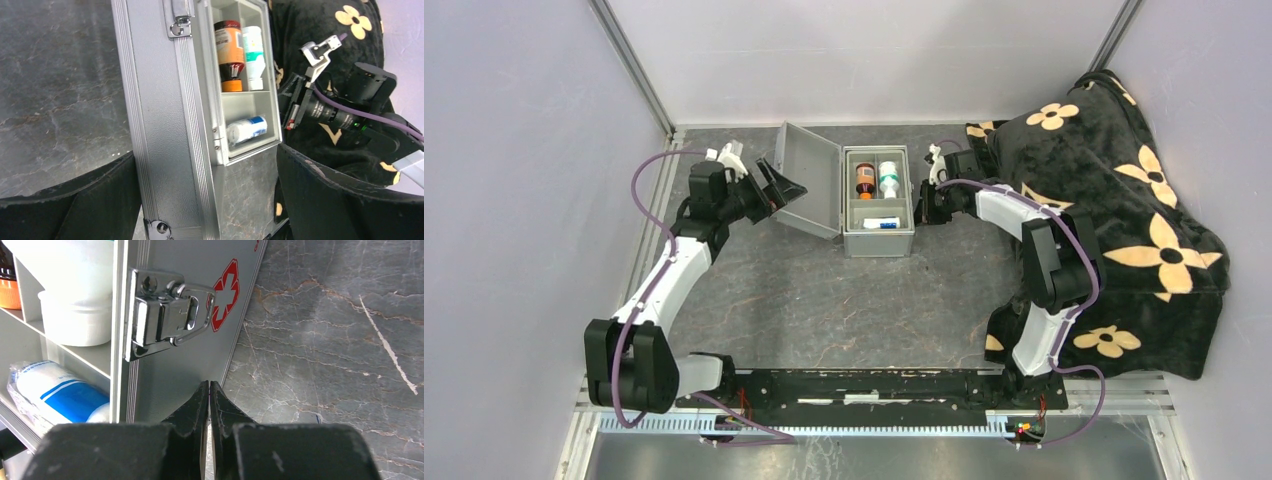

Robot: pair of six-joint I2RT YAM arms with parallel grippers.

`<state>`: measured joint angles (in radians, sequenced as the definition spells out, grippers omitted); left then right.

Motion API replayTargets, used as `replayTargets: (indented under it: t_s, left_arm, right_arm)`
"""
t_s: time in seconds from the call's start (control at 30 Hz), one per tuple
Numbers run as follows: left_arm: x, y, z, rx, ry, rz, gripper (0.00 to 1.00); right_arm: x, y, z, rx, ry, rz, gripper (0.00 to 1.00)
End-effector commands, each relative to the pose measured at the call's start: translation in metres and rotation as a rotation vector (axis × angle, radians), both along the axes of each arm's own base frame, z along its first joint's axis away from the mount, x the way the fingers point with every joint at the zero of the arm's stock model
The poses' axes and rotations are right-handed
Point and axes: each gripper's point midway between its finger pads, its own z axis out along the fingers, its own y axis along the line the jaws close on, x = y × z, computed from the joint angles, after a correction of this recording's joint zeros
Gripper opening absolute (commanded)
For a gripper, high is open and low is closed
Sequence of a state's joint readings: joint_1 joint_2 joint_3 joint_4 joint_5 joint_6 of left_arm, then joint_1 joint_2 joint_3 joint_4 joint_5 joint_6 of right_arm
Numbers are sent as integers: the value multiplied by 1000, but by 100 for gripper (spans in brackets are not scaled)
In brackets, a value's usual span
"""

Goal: Organize the medicine kit
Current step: Close the medicine box at the center of the board.

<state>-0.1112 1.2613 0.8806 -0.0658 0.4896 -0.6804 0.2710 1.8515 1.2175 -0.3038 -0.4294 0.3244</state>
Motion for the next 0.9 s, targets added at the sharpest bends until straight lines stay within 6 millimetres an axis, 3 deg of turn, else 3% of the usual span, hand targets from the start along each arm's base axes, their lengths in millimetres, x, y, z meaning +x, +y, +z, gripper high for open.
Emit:
replayTargets:
  t_s: [0.0, 0.27, 0.57, 0.67, 0.87]
  left_arm:
    - [-7, -31, 58, -30, -131, -109, 100]
    - [-23, -67, 81, 7, -176, -205, 100]
    - [-39, -116, 99, 8, -215, -355, 100]
    - [-39, -118, 99, 17, -221, -361, 100]
    - [-33, -109, 89, 88, -215, -325, 100]
  right_arm:
    - [-3, 30, 22, 86, -50, 56, 9]
    - [-11, 44, 26, 82, -64, 79, 8]
    - [-15, 40, 25, 83, -94, 22, 8]
    - [-13, 28, 24, 50, -107, -37, 9]
    - [-7, -13, 27, -64, -161, -201, 9]
